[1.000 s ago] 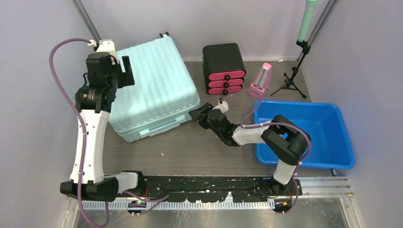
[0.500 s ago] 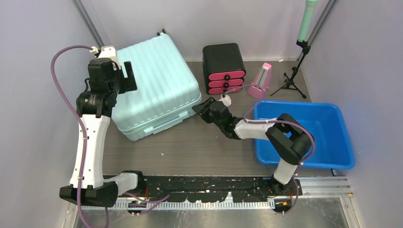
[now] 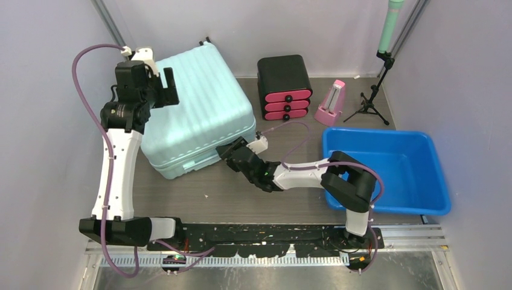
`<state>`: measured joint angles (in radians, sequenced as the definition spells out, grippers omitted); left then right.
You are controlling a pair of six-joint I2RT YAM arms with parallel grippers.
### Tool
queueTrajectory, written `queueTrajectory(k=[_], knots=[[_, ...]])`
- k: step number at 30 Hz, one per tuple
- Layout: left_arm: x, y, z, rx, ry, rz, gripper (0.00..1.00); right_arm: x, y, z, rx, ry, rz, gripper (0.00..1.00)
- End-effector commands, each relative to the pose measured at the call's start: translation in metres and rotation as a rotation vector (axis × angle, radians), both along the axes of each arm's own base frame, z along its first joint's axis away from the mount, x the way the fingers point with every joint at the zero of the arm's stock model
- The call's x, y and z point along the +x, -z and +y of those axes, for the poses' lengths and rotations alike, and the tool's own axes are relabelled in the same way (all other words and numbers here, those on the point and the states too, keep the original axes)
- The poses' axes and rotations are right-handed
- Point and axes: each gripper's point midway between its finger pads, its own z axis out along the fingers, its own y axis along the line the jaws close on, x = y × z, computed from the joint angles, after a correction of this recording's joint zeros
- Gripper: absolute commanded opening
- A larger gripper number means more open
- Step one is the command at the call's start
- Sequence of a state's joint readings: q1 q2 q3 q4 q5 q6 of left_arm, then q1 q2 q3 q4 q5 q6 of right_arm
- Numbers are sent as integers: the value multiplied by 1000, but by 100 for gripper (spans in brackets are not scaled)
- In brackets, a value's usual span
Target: Open, take out, and arrange the luggage
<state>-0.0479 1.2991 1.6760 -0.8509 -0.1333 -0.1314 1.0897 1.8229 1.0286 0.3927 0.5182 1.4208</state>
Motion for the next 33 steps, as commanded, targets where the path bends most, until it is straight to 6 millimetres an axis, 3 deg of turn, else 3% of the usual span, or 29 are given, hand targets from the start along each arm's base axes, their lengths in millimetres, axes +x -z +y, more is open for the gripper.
queueTrajectory(k=[1, 4, 6, 8, 11, 14, 17, 21, 23, 24, 26, 28, 29, 30, 33], knots=[[-6, -20, -1, -4, 18, -77, 86, 16, -9, 21, 0, 84, -38, 56], [-10, -20, -2, -19, 14, -84, 85, 15, -2, 35, -15, 81, -22, 55], [-9, -18, -19, -94, 72, -90, 84, 12, 4, 43, -38, 86, -19, 52], [-9, -17, -24, -127, 81, -102, 83, 10, 8, 50, -67, 97, -20, 52], [-10, -15, -24, -131, 80, -104, 84, 10, 18, 63, -71, 102, -5, 57], [-10, -12, -29, -134, 111, -86, 85, 9, 28, 68, -56, 106, 26, 60], [-11, -10, -25, -110, 103, -72, 85, 8, 39, 67, -70, 107, 38, 55], [-13, -21, -13, -59, 60, -98, 85, 8, 44, 53, -159, 104, 0, 46], [-14, -28, -7, -32, 43, -110, 85, 4, 46, 44, -214, 77, -21, 35], [-15, -31, -5, -23, 34, -118, 85, 3, 44, 40, -218, 59, -40, 22], [-16, -38, -3, -16, 21, -149, 84, -2, 43, 35, -273, -2, -82, 5], [-18, -45, -2, -20, 15, -177, 84, -8, 48, 22, -337, -45, -117, 1], [-19, -48, -2, -22, 13, -188, 84, -9, 36, 22, -325, -64, -156, 1], [-20, -50, -2, -23, 15, -192, 84, -15, 47, 14, -365, -97, -165, 1], [-21, -53, -1, -19, 14, -189, 83, -28, 55, -6, -392, -151, -196, 0]])
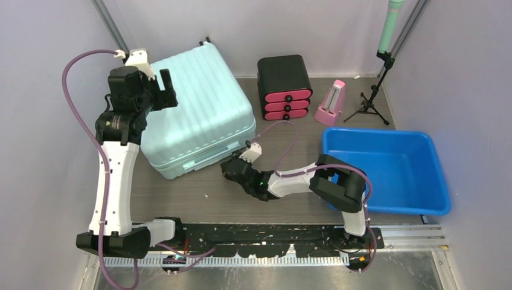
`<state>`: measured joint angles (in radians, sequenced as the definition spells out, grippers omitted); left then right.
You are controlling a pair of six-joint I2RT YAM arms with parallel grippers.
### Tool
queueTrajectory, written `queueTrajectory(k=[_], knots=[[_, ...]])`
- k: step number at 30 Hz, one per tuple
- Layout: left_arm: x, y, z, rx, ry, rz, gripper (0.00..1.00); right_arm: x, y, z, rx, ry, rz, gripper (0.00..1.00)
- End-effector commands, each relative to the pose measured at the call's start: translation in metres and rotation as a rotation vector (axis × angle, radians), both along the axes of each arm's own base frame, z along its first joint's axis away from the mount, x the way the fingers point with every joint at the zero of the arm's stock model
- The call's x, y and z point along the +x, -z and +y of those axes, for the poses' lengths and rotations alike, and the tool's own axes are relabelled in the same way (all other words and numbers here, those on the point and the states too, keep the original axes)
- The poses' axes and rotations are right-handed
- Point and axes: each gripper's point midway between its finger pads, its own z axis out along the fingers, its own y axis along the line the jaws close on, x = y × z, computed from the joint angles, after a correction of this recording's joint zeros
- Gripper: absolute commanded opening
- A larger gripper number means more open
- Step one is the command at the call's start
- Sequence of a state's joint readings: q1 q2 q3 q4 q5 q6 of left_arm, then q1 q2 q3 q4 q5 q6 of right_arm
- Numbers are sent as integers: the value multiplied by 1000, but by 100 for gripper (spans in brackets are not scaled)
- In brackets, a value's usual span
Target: Open, take out, and arrange the luggage
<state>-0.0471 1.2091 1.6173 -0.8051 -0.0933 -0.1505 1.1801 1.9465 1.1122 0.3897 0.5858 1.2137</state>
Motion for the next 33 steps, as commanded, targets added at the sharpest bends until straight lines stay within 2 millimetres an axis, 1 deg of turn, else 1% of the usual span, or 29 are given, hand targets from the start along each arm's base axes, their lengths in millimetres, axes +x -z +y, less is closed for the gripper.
queueTrajectory(k=[1, 2, 4, 7, 8, 9, 10, 11, 12, 13, 14, 15, 16, 17, 18, 19, 21, 22, 23, 24, 25, 26, 27, 28, 29, 30, 31, 32, 33], knots=[[-6, -38, 6, 21, -20, -111, 83, -7, 26, -44, -184, -56, -90, 0], [-5, -36, 8, 26, -26, -108, 83, -12, 31, -57, -196, -53, -86, 0], [-2, -28, 10, 42, -33, -99, 84, -16, 26, -66, -183, -52, -95, 0], [7, -10, 14, 65, -43, -40, 85, -16, 5, -63, -145, -54, -99, 1], [8, -6, 14, 62, -45, -19, 85, -15, -5, -61, -133, -47, -96, 8], [8, -3, 11, 50, -35, -7, 85, -14, -8, -60, -117, -29, -81, 13], [8, -2, 7, 34, -20, -4, 85, -13, -17, -57, -89, -14, -81, 22], [8, 0, 3, 16, -6, -6, 84, -13, -20, -57, -57, 22, -70, 30], [7, -1, -1, 1, 11, -14, 84, -10, -23, -56, -20, 67, -61, 33], [6, 0, -3, -6, 16, -16, 84, -12, -20, -53, -13, 74, -54, 35], [4, 0, -3, -13, 17, -17, 84, -10, -25, -50, 20, 97, -46, 36], [2, 1, -4, -13, 22, -15, 84, -10, -19, -48, 15, 107, -32, 38], [0, 3, -4, -9, 25, -10, 84, -6, -25, -45, 58, 140, -15, 40], [-3, 4, -3, 2, 27, -7, 84, -5, -23, -43, 55, 159, 0, 44], [-5, 5, 0, 18, 23, -1, 85, -2, -24, -44, 85, 196, 14, 47], [-8, 5, 2, 32, 13, 0, 85, 0, -25, -41, 92, 209, 21, 52], [-12, 5, 6, 47, 4, 0, 86, 3, -31, -35, 106, 237, 43, 55], [-13, 5, 6, 48, 4, -2, 86, 2, -21, -42, 58, 266, 77, 55], [-15, 4, 6, 48, 5, -6, 86, 8, -36, -33, 101, 303, 96, 55], [-15, 3, 5, 46, 8, -8, 86, 5, -22, -44, -1, 330, 130, 55], [-16, 3, 4, 44, 10, -9, 86, 12, -37, -34, 37, 362, 134, 55], [-17, 2, 5, 43, 9, -13, 86, 10, -24, -41, -39, 378, 151, 55], [-18, 2, 4, 42, 10, -15, 86, 13, -36, -33, 1, 389, 151, 55], [-18, 2, 5, 44, 8, -15, 86, 15, -32, -32, -1, 396, 156, 54], [-18, 2, 5, 45, 7, -14, 86, 16, -37, -28, 27, 406, 162, 53], [-18, 3, 5, 47, 7, -11, 86, 16, -30, -29, 9, 417, 171, 52], [-18, 4, 6, 50, 6, -8, 86, 19, -35, -26, 38, 437, 180, 52], [-18, 5, 6, 51, 8, -4, 86, 17, -25, -30, -4, 451, 192, 52], [-18, 4, 6, 53, 7, -5, 86, 19, -31, -26, 21, 465, 200, 52]])
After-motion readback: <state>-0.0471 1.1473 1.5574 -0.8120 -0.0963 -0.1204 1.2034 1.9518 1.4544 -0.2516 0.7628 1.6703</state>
